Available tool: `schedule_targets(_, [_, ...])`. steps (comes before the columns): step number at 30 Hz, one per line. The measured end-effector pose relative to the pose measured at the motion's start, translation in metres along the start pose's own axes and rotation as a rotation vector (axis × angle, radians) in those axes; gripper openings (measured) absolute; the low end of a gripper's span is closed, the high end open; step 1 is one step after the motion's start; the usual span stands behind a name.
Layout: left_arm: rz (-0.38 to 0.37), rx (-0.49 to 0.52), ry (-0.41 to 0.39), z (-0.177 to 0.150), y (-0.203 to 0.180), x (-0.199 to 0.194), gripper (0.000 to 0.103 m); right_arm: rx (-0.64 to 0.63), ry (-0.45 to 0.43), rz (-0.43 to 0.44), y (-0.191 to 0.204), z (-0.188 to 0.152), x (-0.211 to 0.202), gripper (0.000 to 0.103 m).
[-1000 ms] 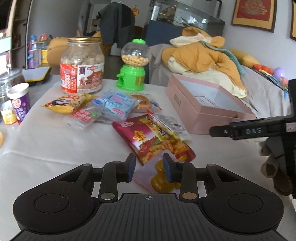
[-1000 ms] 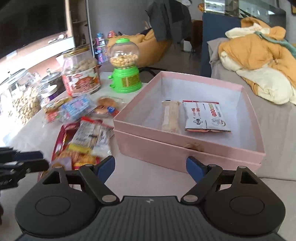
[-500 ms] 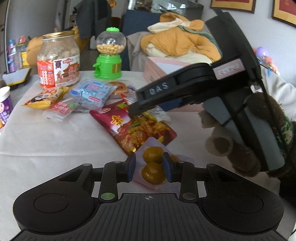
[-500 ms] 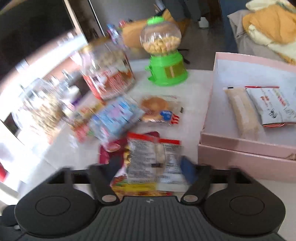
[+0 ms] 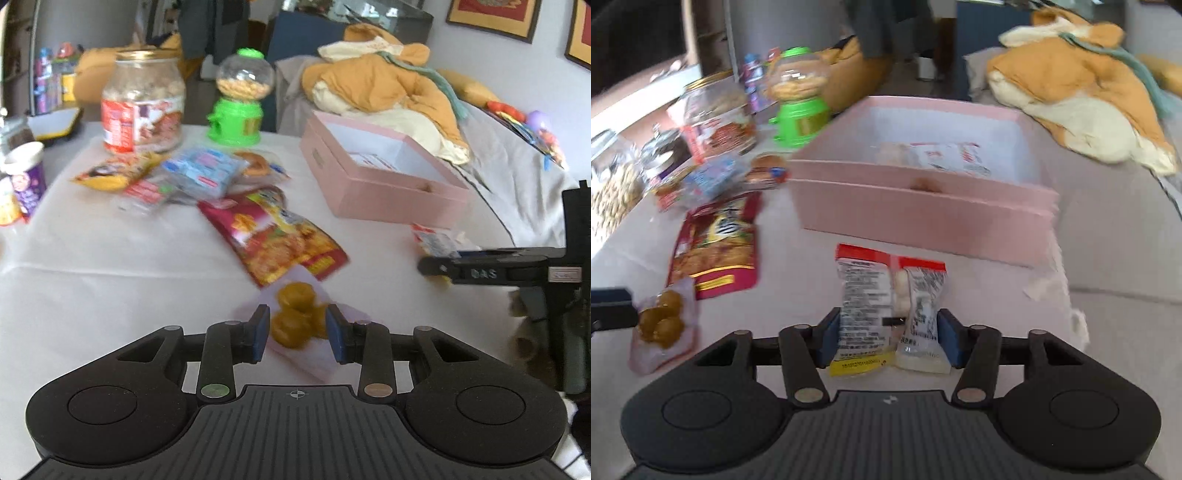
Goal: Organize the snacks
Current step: 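Grasp the two-piece wrapped pastry packet with the right tool, then grasp the orange cakes on pink paper with the left tool while the right tool holds the packet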
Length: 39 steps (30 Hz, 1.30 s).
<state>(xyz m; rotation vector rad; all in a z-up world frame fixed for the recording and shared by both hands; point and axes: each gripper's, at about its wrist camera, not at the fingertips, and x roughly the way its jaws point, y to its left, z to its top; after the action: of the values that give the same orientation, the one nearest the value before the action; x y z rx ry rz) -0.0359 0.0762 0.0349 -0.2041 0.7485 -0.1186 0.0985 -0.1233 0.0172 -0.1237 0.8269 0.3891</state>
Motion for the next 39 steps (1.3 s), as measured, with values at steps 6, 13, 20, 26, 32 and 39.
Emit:
schedule_targets(6, [0.083, 0.147, 0.005, 0.002, -0.037, 0.027, 0.042, -0.044, -0.061, -0.045, 0.015, -0.012, 0.004, 0.079])
schedule_targets(13, [0.111, 0.233, 0.009, 0.008, -0.062, 0.057, 0.047, 0.000, -0.052, -0.038, 0.004, -0.013, 0.002, 0.087])
schedule_targets(20, [0.102, 0.233, -0.018, 0.017, -0.067, 0.071, 0.047, 0.003, -0.058, -0.055, 0.006, -0.016, 0.001, 0.087])
schedule_targets(26, [0.067, 0.291, -0.086, 0.021, -0.064, 0.089, 0.050, 0.034, -0.061, -0.058, 0.002, -0.016, 0.001, 0.087])
schedule_targets(32, [0.042, 0.321, -0.071, 0.031, -0.063, 0.097, 0.049, 0.059, -0.067, -0.043, -0.001, -0.017, -0.001, 0.087])
schedule_targets(39, [0.054, 0.356, -0.041, 0.030, -0.064, 0.090, 0.034, 0.061, -0.060, -0.020, -0.003, -0.015, 0.001, 0.094])
